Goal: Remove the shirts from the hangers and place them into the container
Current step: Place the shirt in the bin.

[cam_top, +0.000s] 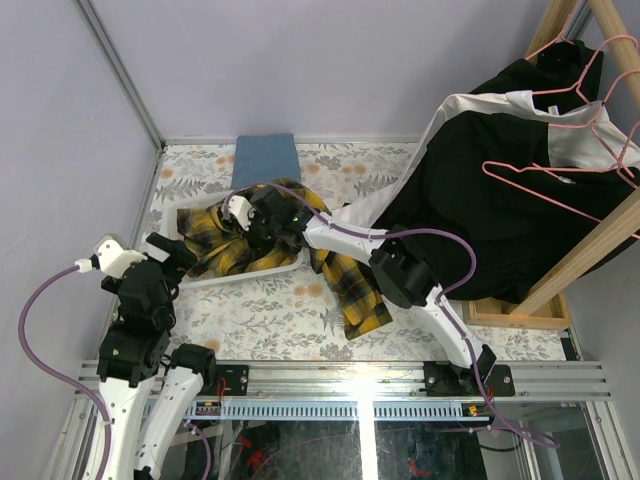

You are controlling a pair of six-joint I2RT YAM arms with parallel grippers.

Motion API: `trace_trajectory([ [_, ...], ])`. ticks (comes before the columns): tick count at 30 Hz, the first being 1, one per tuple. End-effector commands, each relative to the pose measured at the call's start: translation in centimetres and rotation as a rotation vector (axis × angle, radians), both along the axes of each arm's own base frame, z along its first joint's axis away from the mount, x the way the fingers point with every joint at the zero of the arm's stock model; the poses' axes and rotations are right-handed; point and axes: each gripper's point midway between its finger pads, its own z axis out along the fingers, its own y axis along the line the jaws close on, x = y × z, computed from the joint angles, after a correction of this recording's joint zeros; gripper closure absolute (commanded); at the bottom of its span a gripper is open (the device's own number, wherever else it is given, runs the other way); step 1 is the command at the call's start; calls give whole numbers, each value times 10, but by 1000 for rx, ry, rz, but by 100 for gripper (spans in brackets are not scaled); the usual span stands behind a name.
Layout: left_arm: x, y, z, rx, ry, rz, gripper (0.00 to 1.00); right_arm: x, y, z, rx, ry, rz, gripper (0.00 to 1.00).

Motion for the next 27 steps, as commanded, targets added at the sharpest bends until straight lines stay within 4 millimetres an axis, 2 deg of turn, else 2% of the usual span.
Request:
trace_trajectory([
  [1,4,-1,2,-5,-7,-2,0,-9,-4,30,-55,124,-51,81],
  [3,4,-2,2,-4,-7,-6,0,-14,-5,63,-29,136,-50,69],
  [5,5,-2,1,-4,-3,-7,0,-18,-7,102,28,121,-55,43],
  [8,5,-2,1,-4,-3,-8,0,-24,-17,161,133,74,-76,25],
  [11,4,-1,1,-4,-5,-7,0,-36,-36,203,210,15,-79,8],
  [13,4,-1,1,-3,-6,-7,0,-40,-54,226,249,-34,-111,5],
  [14,4,-2,2,-4,-8,-9,0,-39,-65,223,243,-50,-150,5],
  [15,3,-1,2,-4,-10,-7,0,-35,-76,232,257,-76,-209,5],
  [18,4,-2,2,-5,-12,-12,0,-24,-124,204,217,-83,-465,6],
  [20,5,-4,2,-4,-10,-24,0,-26,-156,187,207,-59,-628,6],
  [22,8,-7,1,-4,-4,-42,0,-39,-177,157,165,-3,-687,6],
  [27,12,-11,-3,-1,19,-64,0,-71,-215,82,-14,137,-769,8],
])
